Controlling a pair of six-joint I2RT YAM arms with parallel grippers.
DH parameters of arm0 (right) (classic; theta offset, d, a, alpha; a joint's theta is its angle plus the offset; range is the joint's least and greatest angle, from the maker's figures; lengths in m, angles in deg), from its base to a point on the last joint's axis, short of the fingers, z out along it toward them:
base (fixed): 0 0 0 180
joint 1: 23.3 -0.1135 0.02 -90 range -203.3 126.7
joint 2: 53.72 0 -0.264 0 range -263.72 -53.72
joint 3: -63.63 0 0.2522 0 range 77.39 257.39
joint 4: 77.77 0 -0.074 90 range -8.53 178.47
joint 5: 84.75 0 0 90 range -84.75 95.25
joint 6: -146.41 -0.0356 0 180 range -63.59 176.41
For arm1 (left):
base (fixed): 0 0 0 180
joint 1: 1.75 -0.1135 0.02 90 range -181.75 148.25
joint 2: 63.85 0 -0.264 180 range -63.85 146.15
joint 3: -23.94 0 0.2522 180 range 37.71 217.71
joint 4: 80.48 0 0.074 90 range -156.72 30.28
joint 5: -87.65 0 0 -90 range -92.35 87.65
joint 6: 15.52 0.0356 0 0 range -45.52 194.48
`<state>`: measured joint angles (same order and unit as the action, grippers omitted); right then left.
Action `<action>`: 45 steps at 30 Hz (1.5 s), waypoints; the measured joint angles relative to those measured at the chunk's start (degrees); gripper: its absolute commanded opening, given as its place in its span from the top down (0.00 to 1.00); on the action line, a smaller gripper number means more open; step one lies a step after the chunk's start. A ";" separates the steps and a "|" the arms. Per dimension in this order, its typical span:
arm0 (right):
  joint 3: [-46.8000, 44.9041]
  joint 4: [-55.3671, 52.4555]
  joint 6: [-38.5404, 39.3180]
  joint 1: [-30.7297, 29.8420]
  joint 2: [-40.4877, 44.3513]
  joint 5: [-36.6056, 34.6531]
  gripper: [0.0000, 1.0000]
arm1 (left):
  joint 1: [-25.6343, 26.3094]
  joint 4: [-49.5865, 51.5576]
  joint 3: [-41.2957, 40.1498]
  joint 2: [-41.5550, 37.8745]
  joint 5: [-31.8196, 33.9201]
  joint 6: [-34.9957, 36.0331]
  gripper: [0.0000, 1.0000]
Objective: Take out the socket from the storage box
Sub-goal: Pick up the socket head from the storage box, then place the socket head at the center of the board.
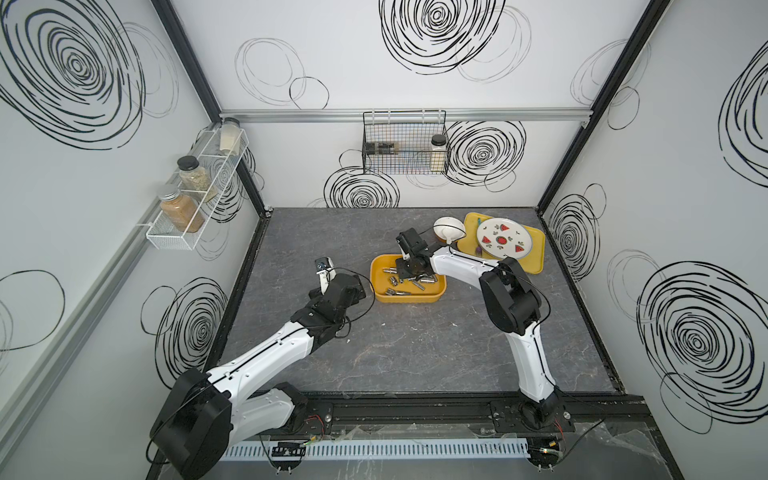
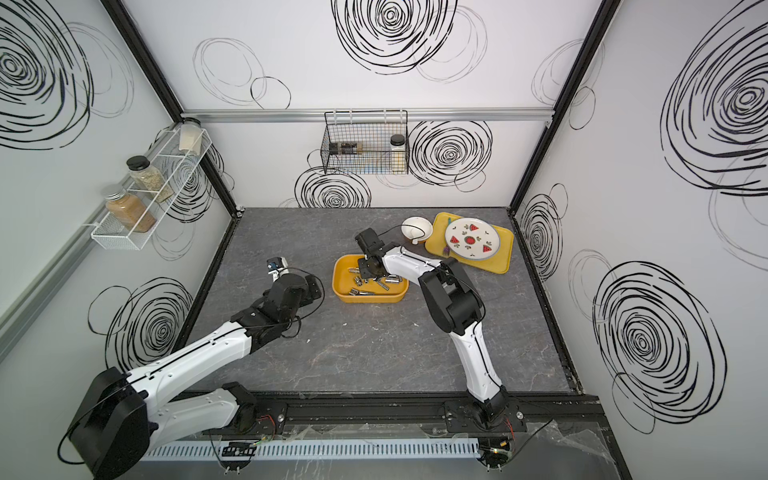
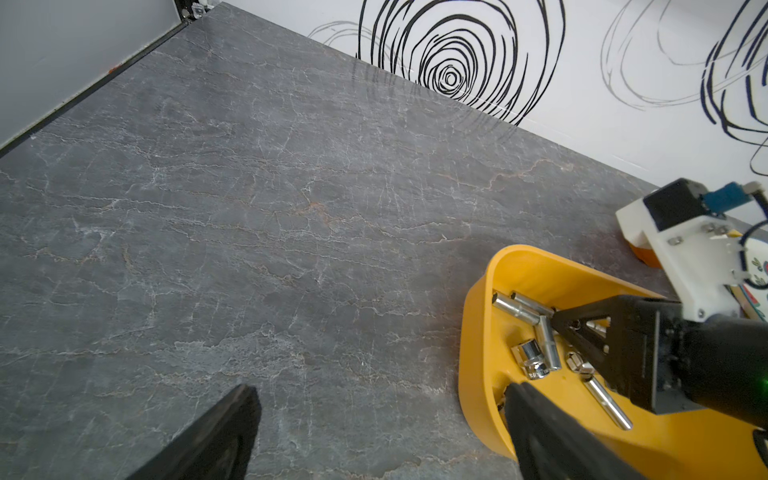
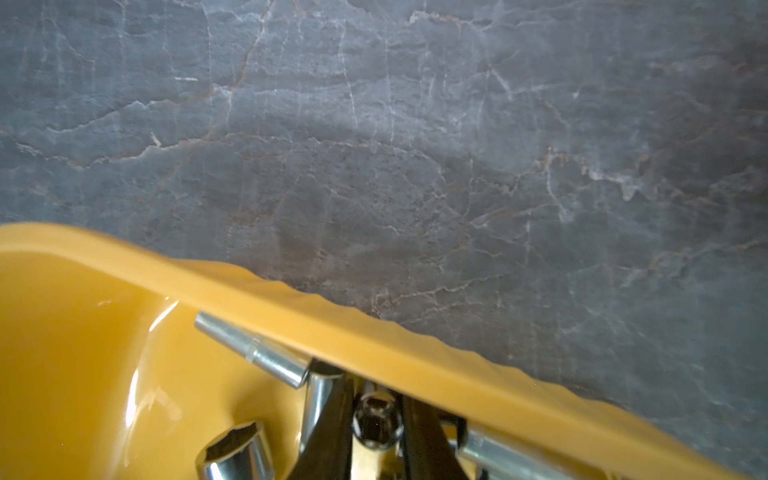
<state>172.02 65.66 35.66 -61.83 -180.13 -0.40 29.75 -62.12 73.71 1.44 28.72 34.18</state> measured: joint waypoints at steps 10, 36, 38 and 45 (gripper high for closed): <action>-0.68 -0.11 0.02 -0.35 1.16 -0.48 0.87 | 0.00 0.00 0.02 0.00 0.26 0.00 0.01; -21.51 0.63 0.09 6.64 33.14 -12.59 0.87 | 0.33 -0.07 0.00 0.00 0.26 -0.02 0.01; -24.37 0.96 -0.46 9.18 34.82 -12.59 0.87 | 0.37 -0.13 0.00 0.00 0.24 -0.02 0.01; -32.06 2.60 -1.97 14.45 36.35 -12.35 0.87 | 0.39 -0.50 0.00 0.00 0.24 -0.02 0.01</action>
<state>139.96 68.26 33.69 -47.38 -143.79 -12.75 30.15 -62.62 73.71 1.44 28.96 34.16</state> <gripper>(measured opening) 0.191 0.987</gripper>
